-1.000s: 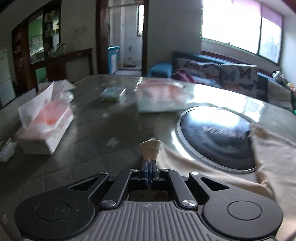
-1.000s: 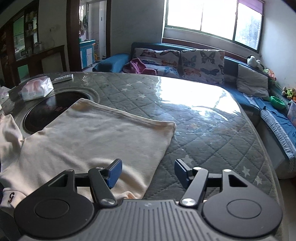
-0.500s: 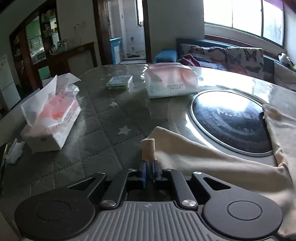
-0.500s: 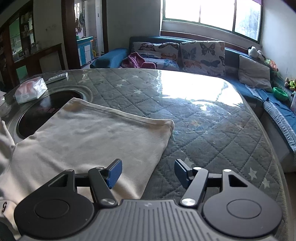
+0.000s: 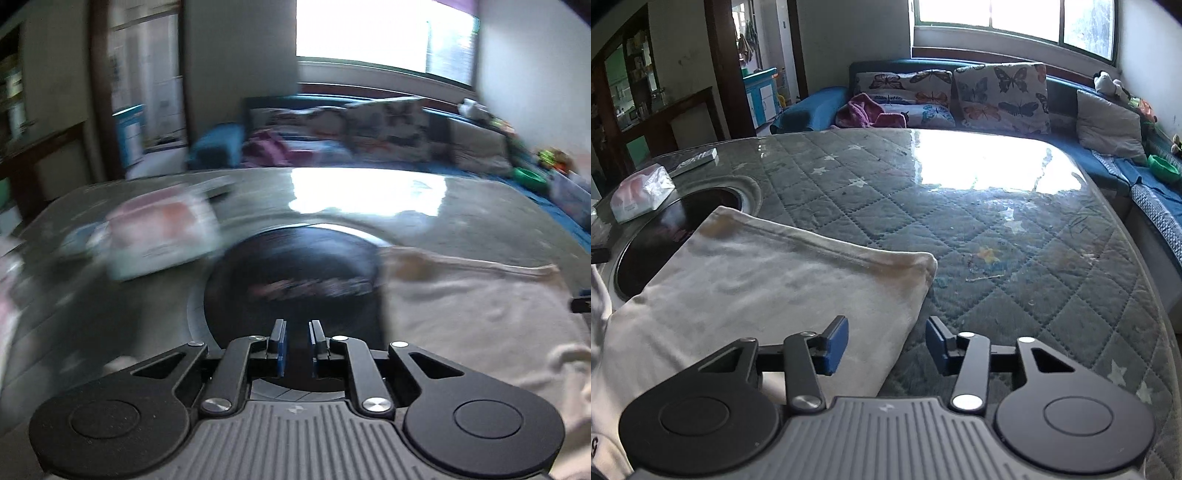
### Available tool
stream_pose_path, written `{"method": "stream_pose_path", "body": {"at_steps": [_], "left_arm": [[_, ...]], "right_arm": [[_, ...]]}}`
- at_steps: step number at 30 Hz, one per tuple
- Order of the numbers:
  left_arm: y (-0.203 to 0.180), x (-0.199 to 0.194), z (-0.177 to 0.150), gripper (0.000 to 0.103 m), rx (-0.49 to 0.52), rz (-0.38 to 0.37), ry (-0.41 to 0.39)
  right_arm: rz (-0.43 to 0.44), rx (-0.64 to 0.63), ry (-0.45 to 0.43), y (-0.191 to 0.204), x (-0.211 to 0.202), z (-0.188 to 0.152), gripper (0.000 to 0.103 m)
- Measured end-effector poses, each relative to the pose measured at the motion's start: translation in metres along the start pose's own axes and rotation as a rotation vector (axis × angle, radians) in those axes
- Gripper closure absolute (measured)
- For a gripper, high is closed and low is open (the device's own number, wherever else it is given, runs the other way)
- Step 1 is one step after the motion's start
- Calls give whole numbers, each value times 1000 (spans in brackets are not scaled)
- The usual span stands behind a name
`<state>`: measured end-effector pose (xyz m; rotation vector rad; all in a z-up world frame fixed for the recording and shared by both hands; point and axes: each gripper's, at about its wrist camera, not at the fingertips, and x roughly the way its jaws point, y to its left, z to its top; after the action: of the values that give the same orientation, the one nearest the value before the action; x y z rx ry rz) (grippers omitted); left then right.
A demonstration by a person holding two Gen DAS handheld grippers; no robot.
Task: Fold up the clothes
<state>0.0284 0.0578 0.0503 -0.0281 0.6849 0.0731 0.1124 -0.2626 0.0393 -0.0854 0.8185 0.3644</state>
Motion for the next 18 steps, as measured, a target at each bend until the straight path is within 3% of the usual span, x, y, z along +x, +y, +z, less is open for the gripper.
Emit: {"method": "stream_pose_path", "body": {"at_steps": [4,7,16,18], "left_arm": [[-26,34,19,85,27,-37,18],[-41,58,32,74,36,-46,39],[-60,101,40,75,82,-63,85],[-60,107,40,85,81,-66,89]], "right_arm": [[6,24,4,-7,11,7,65],[14,45,7,-13,18,13,69],[32,64,14,-22,38,26,85],[33,67,12,-24,42,28,91]]}}
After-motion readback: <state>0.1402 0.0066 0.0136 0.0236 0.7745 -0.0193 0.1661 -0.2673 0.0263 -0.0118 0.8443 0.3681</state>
